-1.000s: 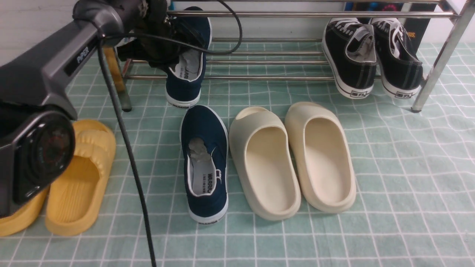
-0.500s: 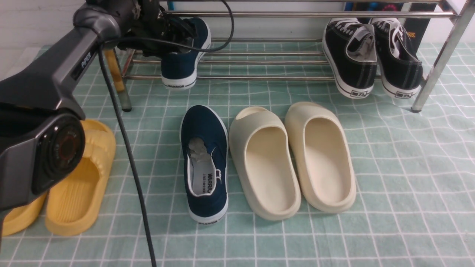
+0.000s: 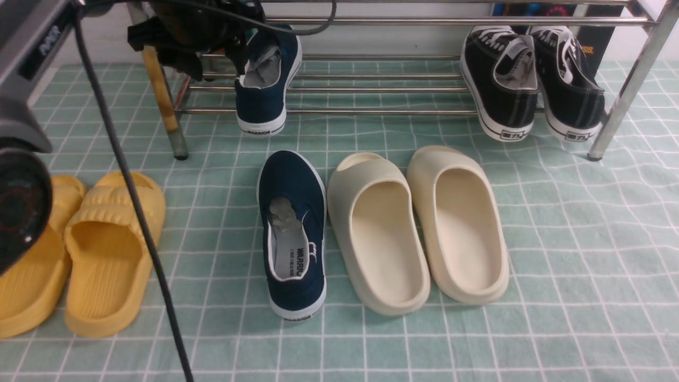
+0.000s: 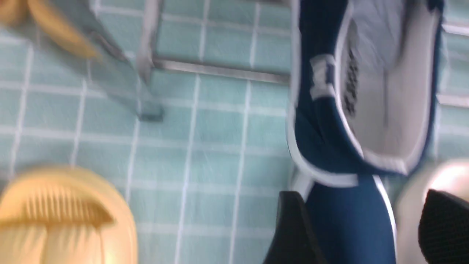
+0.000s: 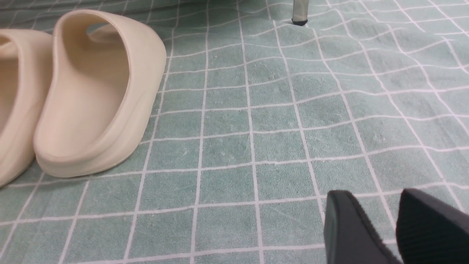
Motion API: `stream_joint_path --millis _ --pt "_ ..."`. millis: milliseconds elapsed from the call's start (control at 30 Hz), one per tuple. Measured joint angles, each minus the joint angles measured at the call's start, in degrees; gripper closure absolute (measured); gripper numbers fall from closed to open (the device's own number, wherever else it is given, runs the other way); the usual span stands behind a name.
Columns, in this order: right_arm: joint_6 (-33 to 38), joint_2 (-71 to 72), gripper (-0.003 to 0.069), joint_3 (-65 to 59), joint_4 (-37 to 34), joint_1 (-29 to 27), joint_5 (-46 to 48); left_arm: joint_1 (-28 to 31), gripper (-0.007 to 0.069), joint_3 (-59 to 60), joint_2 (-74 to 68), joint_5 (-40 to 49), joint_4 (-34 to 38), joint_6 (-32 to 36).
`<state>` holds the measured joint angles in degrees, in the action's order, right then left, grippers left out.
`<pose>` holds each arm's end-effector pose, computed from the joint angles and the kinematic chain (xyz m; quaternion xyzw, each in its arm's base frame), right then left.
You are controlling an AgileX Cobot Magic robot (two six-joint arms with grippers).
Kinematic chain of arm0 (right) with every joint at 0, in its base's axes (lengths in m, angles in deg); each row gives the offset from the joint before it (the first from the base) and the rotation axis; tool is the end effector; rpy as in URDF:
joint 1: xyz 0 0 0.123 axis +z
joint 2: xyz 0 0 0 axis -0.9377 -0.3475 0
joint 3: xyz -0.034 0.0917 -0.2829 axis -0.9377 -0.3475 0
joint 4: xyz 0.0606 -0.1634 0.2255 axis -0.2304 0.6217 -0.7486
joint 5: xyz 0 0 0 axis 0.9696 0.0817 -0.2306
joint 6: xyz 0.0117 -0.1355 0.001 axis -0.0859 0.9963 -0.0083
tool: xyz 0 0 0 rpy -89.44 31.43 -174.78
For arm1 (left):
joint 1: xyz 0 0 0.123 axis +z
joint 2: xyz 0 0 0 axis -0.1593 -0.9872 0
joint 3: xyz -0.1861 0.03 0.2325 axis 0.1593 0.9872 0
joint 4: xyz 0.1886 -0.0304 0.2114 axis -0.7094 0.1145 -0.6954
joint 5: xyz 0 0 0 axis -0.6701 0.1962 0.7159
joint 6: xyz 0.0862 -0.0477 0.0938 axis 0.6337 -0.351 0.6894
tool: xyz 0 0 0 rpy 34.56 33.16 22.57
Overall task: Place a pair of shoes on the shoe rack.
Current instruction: Use the left arm to grab the shoe closest to it
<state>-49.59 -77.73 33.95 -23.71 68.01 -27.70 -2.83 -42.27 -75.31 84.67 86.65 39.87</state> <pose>0.1144 -0.0002 0.1599 0.0576 0.8037 0.0389 0.5909 0.5096 -0.1120 0.3203 -0.0513 0.9631 -0.0820 0.2514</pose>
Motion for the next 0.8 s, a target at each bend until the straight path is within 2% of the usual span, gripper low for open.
stream_joint_path --millis 167,233,300,333,467,533,600,667,700,733,767,800 --pt "0.00 0.00 0.0419 0.00 0.00 0.00 0.00 -2.73 0.0173 26.22 10.94 -0.80 2.67 1.33" --pt "0.00 0.00 0.0419 0.00 0.00 0.00 0.00 -3.74 0.0173 32.55 12.53 -3.43 2.99 0.93" --pt "0.00 0.00 0.0419 0.00 0.00 0.00 0.00 -5.18 0.0173 40.94 14.40 -9.28 3.56 -0.57" --pt "0.00 0.00 0.0419 0.00 0.00 0.00 0.00 -6.46 0.0173 45.99 14.85 -15.23 4.41 -2.55" --pt "0.00 0.00 0.0419 0.00 0.00 0.00 0.00 -8.98 0.0180 50.37 14.05 -21.24 5.45 -3.78" --pt "0.00 0.00 0.0419 0.00 0.04 0.00 0.00 -10.29 0.0207 50.62 12.73 -23.57 5.46 -3.84" --pt "0.00 0.00 0.0419 0.00 0.04 0.00 0.00 -11.17 0.0270 50.64 11.22 -25.32 5.47 -3.84" --pt "0.00 0.00 0.0419 0.00 0.04 0.00 0.00 -11.25 0.0365 50.64 10.28 -25.52 4.76 -4.51" --pt "0.00 0.00 0.0419 0.00 0.04 0.00 0.00 -11.25 0.0378 50.64 10.27 -25.52 4.64 -4.51" --pt "0.00 0.00 0.0419 0.00 0.04 0.00 0.00 -11.18 0.0504 50.64 10.21 -25.39 2.98 -5.62" --pt "0.00 0.00 0.0419 0.00 0.04 0.00 0.00 -11.13 0.0519 50.64 10.21 -25.32 2.76 -5.62" --pt "0.00 0.00 0.0419 0.00 0.04 0.00 0.00 -11.13 0.0609 50.64 10.57 -25.24 1.19 -6.44"
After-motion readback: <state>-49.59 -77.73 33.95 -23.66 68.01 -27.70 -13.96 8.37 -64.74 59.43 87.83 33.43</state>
